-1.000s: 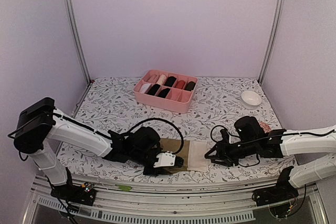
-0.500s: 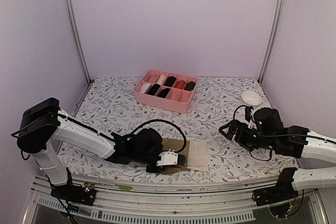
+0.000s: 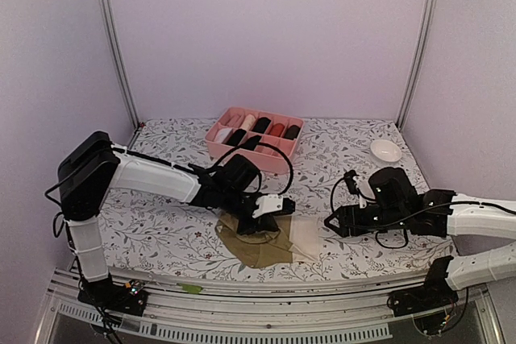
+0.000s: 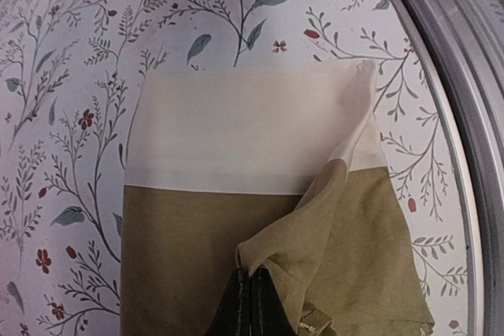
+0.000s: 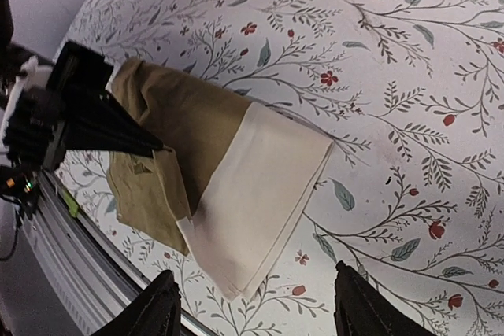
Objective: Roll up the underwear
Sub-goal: Pick up the underwear from the center of the board.
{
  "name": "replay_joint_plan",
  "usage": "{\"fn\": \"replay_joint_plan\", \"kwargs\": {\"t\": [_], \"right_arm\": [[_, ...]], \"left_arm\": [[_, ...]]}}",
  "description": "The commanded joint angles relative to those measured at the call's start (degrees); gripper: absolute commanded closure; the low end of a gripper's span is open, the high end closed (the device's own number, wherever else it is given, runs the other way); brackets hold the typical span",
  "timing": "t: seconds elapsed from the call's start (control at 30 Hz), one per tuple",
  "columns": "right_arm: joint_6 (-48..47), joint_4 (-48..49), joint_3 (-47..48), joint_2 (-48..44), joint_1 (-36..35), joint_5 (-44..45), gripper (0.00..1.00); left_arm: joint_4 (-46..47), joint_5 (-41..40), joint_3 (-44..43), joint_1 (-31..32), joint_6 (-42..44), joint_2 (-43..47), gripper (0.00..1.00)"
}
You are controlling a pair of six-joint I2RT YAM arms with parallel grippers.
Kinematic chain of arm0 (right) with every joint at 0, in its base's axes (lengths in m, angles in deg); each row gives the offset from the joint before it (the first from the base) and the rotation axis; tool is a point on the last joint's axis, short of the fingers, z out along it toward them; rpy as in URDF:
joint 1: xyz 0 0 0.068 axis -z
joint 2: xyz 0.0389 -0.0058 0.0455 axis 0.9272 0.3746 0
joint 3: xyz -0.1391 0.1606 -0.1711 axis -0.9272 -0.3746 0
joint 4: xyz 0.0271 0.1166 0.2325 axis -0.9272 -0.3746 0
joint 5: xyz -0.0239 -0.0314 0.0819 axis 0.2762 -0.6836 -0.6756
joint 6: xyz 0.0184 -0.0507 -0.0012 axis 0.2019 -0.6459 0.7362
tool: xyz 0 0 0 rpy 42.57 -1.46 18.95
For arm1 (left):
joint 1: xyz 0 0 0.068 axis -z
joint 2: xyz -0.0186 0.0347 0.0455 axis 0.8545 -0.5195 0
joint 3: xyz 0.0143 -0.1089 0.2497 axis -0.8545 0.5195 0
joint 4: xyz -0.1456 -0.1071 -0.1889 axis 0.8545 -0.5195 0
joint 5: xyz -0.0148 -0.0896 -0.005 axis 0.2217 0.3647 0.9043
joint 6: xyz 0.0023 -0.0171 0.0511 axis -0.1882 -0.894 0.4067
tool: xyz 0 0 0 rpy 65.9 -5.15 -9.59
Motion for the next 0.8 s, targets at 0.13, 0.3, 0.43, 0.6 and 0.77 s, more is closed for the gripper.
{"fn": "replay_joint_plan", "kwargs": {"t": [0.13, 0.3, 0.43, 0.6, 0.77], "right_arm": [[-16.72, 3.63, 4.28, 9.83, -9.52, -3.85, 0.36], [-18.47, 6.39, 4.02, 14.47, -11.38, -6.1, 0.37], [-20.6, 6.56, 5.93, 19.27, -11.43, -4.1, 0.37], [-22.35, 6.67, 8.33, 24.05, -11.43, -4.8, 0.38], [-23.55, 3.33, 11.06, 29.08, -11.44, -6.17, 0.48]], "left_arm": [[-14.08, 16.85, -6.24, -5.78, 1.31, -7.59, 1.0], [-14.86, 18.39, -7.05, -7.03, 1.81, -8.67, 1.0], [-14.86, 18.76, -6.76, -7.59, 2.39, -8.76, 1.0], [-14.96, 19.27, -6.32, -8.08, 2.83, -8.6, 1.0], [-15.03, 19.72, -6.09, -9.12, 3.54, -8.68, 1.0]]}}
